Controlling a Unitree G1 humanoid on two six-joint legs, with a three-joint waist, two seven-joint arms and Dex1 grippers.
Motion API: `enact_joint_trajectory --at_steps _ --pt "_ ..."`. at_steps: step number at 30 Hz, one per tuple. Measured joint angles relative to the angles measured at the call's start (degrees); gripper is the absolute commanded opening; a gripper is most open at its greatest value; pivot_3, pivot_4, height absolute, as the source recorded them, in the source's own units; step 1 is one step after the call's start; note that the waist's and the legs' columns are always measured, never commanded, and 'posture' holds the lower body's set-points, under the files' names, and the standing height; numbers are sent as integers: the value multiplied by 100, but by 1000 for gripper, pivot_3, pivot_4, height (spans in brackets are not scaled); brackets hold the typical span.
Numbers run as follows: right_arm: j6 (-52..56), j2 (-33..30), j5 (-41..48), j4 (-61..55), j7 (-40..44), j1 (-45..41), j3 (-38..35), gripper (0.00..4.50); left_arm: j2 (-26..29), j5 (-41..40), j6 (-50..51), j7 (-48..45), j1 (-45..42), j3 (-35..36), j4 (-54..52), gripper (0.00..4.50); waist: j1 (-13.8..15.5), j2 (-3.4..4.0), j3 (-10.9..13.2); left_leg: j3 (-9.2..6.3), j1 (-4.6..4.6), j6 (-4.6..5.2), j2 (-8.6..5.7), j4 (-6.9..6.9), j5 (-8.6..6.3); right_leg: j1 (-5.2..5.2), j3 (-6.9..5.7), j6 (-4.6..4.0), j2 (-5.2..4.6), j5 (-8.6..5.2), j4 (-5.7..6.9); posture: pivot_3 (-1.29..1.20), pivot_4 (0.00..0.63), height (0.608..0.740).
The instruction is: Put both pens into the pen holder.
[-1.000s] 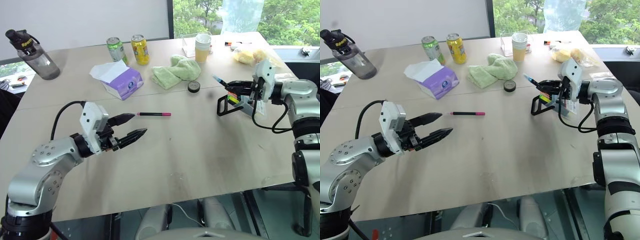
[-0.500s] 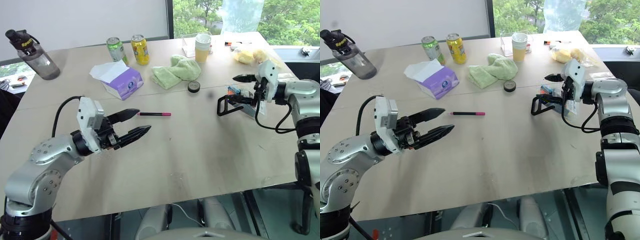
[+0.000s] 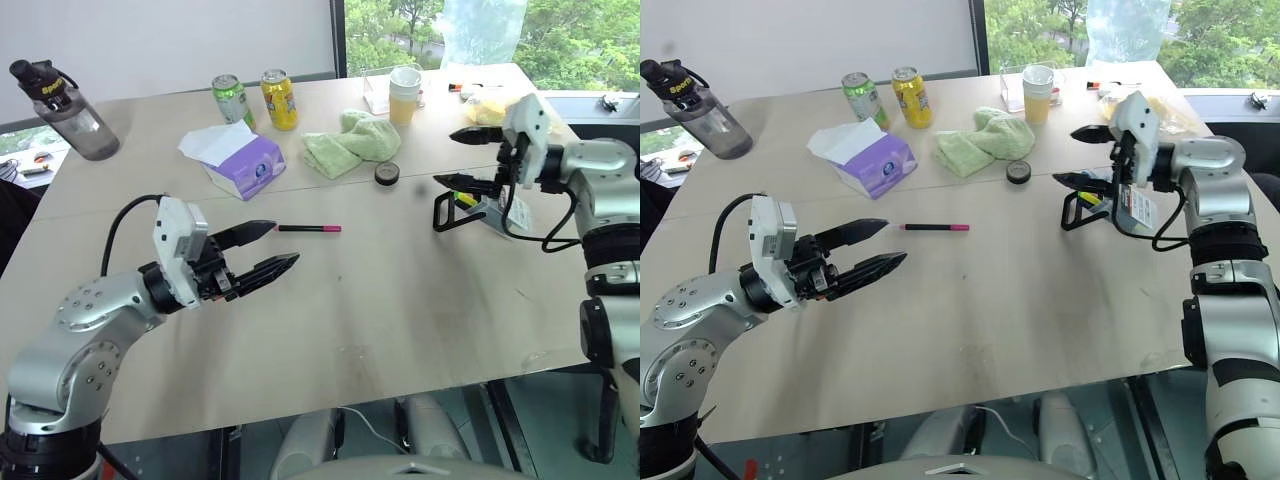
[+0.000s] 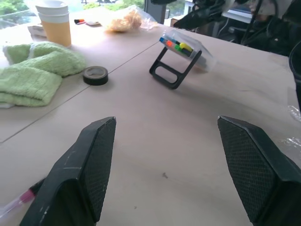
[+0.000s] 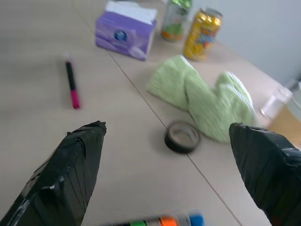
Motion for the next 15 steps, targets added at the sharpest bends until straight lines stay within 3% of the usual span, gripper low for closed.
enact_joint_trajectory --at_steps 9,15 --pt "2348 569 -184 -2069 -742 154 925 4468 -9 317 -157 -16 248 16 175 3519 -4 0 0 -3 1 0 -1 1 0 0 -1 0 -1 0 2 0 150 740" --pt "2856 1574 -762 -1783 -1391 -76 1955 4468 129 652 -369 -177 717 128 370 3519 -19 0 0 -1 1 -1 -2 1 0 -5 1 0 0 0 6 0 150 740"
